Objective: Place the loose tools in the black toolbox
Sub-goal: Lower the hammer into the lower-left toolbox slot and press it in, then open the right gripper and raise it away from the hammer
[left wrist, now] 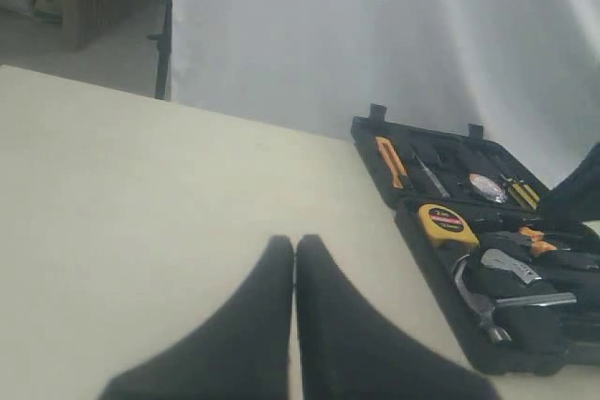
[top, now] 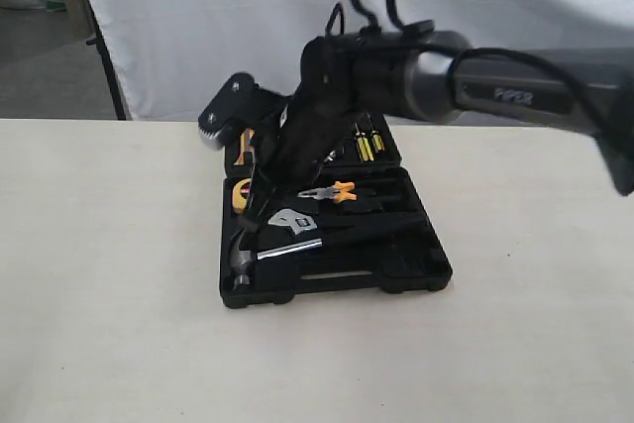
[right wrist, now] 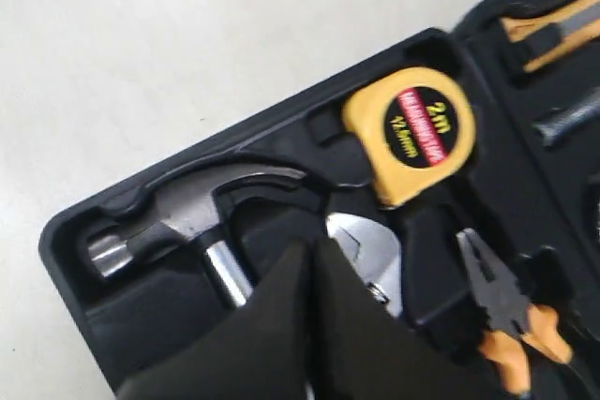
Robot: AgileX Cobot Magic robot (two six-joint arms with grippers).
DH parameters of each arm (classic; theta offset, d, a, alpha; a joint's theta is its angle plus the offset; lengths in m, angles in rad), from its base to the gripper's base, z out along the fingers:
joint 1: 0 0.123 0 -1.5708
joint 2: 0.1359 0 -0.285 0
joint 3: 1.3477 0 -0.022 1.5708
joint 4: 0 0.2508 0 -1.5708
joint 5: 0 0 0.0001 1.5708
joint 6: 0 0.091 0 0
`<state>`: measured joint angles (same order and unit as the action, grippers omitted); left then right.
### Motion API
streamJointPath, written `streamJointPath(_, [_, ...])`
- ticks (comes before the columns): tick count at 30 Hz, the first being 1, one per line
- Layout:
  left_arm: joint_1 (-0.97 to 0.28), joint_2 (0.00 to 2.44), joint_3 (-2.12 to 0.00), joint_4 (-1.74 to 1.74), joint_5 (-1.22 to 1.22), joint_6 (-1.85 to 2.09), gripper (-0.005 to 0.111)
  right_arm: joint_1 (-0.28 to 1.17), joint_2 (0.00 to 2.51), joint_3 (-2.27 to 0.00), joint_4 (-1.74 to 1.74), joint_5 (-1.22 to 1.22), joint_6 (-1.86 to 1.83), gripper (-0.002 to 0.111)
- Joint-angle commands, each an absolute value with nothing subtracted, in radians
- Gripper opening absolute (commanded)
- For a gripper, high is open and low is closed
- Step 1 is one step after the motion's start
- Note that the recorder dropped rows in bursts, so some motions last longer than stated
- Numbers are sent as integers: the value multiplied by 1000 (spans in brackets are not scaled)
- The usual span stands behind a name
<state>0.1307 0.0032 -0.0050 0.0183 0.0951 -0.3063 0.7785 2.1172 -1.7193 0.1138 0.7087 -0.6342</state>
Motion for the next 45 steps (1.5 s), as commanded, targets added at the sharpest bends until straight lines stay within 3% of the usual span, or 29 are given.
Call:
streamJointPath(1, [156,0,-8,23,88,-311,1,736,2092,-1717,108,774,-590,0])
streamJointPath(10, [156,0,-8,23,88,-311,1,717,2274,-1544,111,724,-587,0])
streamJointPath(19, [156,0,-8,23,88,-311,1,714,2164,-1605,106,848,-542,0])
streamJointPath(27, [156,0,-8,23,88,-311,1,714,2014,-1639,136,711,-508,0])
streamJointPath(33, [156,0,-8,23,88,-311,1,712,2149,-1637,147,698,-505,0])
streamJointPath(39, [156,0,-8,23,88,-311,1,710,2345,-1627,187,852,-486,0])
streamJointPath(45, [156,0,-8,23,88,-311,1,710,2243,-1627,189,876,-486,0])
